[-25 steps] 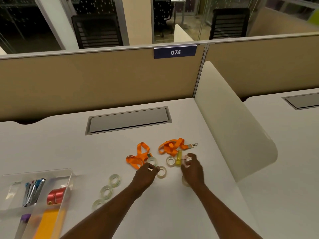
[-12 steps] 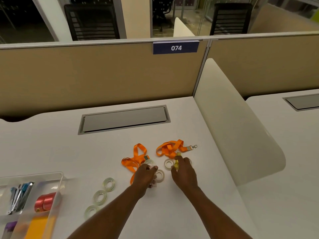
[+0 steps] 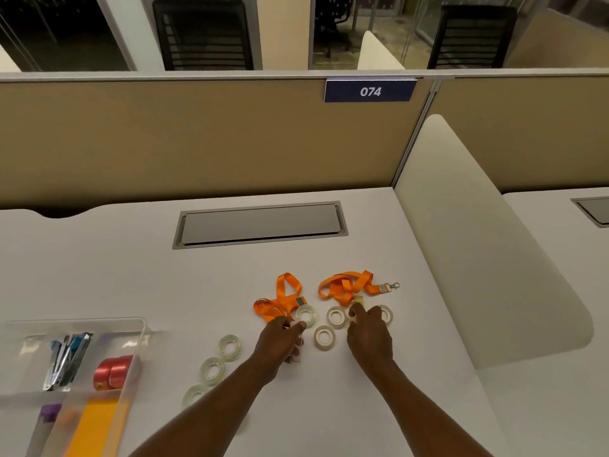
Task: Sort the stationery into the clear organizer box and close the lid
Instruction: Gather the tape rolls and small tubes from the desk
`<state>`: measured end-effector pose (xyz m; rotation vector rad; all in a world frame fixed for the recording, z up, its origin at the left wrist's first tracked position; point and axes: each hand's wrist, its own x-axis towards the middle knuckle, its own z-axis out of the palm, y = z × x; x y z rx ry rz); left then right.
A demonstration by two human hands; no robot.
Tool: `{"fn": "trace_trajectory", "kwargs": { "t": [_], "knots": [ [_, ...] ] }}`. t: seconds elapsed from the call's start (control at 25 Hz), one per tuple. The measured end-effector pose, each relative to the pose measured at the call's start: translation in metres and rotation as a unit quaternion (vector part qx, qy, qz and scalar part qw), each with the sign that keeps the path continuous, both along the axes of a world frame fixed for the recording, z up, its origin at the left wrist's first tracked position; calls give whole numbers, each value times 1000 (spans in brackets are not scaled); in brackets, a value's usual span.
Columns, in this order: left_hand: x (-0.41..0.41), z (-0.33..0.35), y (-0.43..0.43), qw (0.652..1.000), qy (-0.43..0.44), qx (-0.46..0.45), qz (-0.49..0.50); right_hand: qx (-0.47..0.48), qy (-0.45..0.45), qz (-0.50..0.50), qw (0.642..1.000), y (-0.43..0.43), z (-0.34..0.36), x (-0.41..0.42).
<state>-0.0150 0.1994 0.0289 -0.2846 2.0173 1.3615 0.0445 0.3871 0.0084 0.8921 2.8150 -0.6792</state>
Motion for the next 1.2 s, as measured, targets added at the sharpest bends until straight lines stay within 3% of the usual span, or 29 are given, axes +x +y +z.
{"fn": "trace_trajectory", "kwargs": {
  "t": [0.28,0.48,0.6,1.04,1.2],
  "knots": [
    [6,7,-43,999,0,37,25,-82,147,-45,985,-32,31,18],
    [10,15,-92,997,2,49,52,-369,128,-99,915,-85,45,15],
    [12,21,-132,995,-1,73,74,-455,119,-82,879,-128,50,6],
    [11,34,-310,973,41,94,208,-587,45,36,808,-308,55,-39],
    [8,33,-369,970,56,66,229,-550,33,100,829,-377,59,-53]
  ]
}}
